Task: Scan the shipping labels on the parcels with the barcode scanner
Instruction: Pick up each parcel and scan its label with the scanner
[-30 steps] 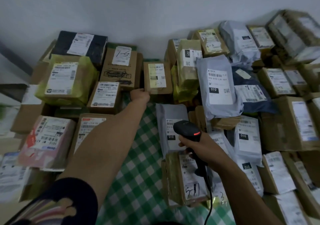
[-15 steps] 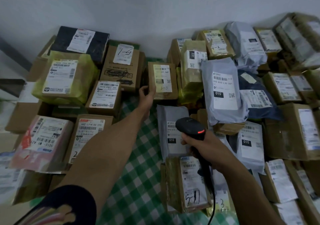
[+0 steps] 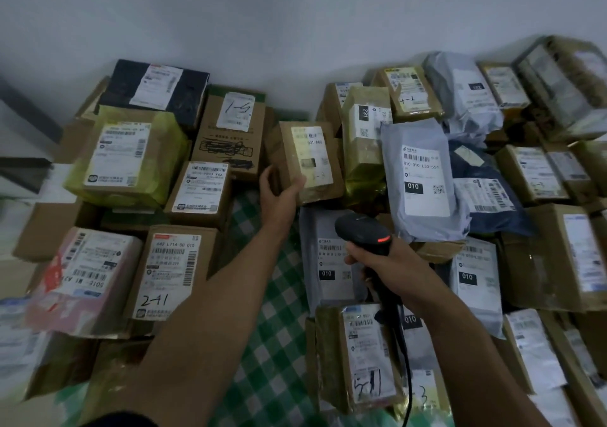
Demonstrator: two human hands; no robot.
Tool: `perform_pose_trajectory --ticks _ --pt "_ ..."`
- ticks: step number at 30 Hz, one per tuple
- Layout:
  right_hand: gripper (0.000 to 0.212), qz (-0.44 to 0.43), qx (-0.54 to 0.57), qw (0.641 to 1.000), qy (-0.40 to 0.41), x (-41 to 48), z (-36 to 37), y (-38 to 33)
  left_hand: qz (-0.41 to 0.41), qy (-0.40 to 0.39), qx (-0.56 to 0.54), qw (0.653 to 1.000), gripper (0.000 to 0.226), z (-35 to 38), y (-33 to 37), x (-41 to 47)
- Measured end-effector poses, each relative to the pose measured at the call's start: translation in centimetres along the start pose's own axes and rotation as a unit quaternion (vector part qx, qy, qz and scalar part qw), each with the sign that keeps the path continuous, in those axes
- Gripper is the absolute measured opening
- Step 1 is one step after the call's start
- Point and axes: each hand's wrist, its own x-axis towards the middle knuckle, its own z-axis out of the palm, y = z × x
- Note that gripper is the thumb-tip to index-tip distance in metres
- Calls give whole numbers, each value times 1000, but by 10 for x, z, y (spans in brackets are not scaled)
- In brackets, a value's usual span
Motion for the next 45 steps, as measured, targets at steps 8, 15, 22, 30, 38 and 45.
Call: perform_pose_trajectory --ticks 8,15,22,30,38,45 --pt "23 -84 18 992 89 -43 6 -1 81 -55 -39 994 83 -28 31 -99" --pt "54 -164 63 973 150 -96 26 1 62 -148 108 981 96 -76 30 -196" --pt "44 -194 36 973 122 -140 40 5 81 -219 196 952 113 -112 35 -237" --pt "34 -210 7 973 96 -164 57 5 131 -170 167 962 105 -131 39 -242" --pt "26 -181 -42 980 72 -181 55 1 149 -90 191 966 114 -129 26 -223" --pt "30 -168 -89 982 16 -187 65 -3 151 -61 212 964 121 -132 -10 -173"
